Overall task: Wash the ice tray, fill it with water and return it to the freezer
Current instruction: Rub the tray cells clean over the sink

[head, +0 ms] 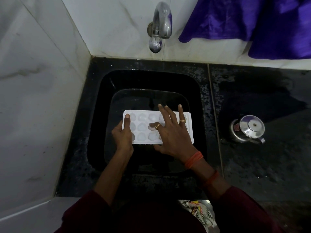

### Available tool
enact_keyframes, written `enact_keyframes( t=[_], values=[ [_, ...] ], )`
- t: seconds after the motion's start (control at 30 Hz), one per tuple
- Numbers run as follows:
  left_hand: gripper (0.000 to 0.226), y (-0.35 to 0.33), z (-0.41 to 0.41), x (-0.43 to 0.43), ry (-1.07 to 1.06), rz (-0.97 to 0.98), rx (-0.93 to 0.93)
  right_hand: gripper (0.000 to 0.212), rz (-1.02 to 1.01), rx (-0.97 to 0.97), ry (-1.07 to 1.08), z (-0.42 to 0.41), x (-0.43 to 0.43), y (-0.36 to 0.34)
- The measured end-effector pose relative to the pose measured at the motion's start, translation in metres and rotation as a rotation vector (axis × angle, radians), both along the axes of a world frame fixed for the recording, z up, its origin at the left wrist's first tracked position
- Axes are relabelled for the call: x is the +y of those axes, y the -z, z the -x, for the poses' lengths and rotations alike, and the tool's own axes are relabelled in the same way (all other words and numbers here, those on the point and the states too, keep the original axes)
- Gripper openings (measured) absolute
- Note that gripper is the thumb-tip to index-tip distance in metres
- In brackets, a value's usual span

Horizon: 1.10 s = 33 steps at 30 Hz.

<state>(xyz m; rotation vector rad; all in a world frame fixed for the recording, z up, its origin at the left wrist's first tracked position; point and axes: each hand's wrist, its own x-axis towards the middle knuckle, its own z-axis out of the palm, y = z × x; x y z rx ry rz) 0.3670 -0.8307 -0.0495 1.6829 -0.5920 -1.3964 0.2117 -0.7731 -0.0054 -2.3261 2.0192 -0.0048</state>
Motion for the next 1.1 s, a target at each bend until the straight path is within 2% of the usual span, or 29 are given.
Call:
enact_keyframes(
  t=[0.27, 0.53, 0.67, 0.8, 0.93, 1.1],
  values=[
    [0.025, 0.001, 0.000, 0.000, 0.004, 0.010, 0.012, 0.062, 0.037, 0.147, -0.061, 0.000, -0.002, -0.007],
    [0.032, -0.001, -0.002, -0.002, -0.018, 0.008, 0.029, 0.058, 0.084, 0.043, -0.071, 0.001, 0.001, -0.014],
    [0.028, -0.002, -0.002, -0.003, -0.018, 0.018, 0.029, 0.057, 0.131, 0.009, -0.067, 0.000, 0.002, -0.015],
    [0.024, -0.002, -0.003, -0.001, -0.019, 0.006, 0.046, 0.070, 0.038, 0.007, -0.084, 0.001, 0.001, -0.011],
    [0.023, -0.002, -0.002, 0.003, -0.014, 0.000, 0.049, 0.067, -0.036, 0.077, -0.108, 0.003, 0.000, -0.007],
    [0.023, -0.006, -0.001, 0.007, -0.009, 0.011, 0.048, 0.077, -0.028, 0.059, -0.071, 0.001, -0.002, -0.008]
  ],
)
